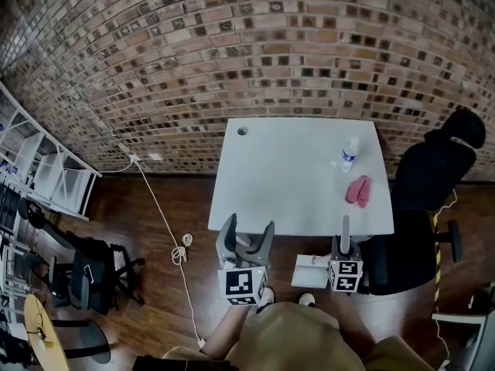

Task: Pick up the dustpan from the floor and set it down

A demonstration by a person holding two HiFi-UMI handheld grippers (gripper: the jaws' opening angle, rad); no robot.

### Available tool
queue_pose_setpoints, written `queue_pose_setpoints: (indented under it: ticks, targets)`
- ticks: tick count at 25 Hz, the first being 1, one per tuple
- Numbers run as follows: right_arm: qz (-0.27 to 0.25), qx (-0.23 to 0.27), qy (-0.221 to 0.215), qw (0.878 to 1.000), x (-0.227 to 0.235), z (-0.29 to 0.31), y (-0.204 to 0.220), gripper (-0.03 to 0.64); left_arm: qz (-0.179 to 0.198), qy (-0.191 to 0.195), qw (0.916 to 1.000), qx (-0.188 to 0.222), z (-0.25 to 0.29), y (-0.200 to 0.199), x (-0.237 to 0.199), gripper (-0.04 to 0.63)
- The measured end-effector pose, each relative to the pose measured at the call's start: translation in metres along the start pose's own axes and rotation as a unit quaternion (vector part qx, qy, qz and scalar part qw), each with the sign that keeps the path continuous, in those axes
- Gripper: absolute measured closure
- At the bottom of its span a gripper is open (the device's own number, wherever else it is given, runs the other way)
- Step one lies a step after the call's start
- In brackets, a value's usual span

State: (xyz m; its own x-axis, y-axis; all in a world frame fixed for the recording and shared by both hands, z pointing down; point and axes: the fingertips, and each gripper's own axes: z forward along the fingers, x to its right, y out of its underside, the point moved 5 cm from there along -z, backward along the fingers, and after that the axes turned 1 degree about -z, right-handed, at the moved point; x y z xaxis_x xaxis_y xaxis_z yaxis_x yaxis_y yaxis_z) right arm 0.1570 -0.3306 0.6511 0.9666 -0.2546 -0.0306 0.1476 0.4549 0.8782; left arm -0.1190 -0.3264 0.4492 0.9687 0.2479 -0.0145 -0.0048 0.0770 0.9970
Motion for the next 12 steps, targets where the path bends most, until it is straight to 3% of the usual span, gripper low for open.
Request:
queue_pose_setpoints:
  ticks: [9,12]
  targets:
    - [-0.016,-0.061,-0.028,0.998,-0.008,0.051,0.042,0.571,-0.001,0.003,0.9999,-0.009,0.004,0.001,0.0,0.239]
    - [-0.016,-0.083,-0.02,0.996,-0.008,0.066,0.055,0.571,0.004,0.004,0.9999,-0.015,0.005,0.003,0.0,0.239]
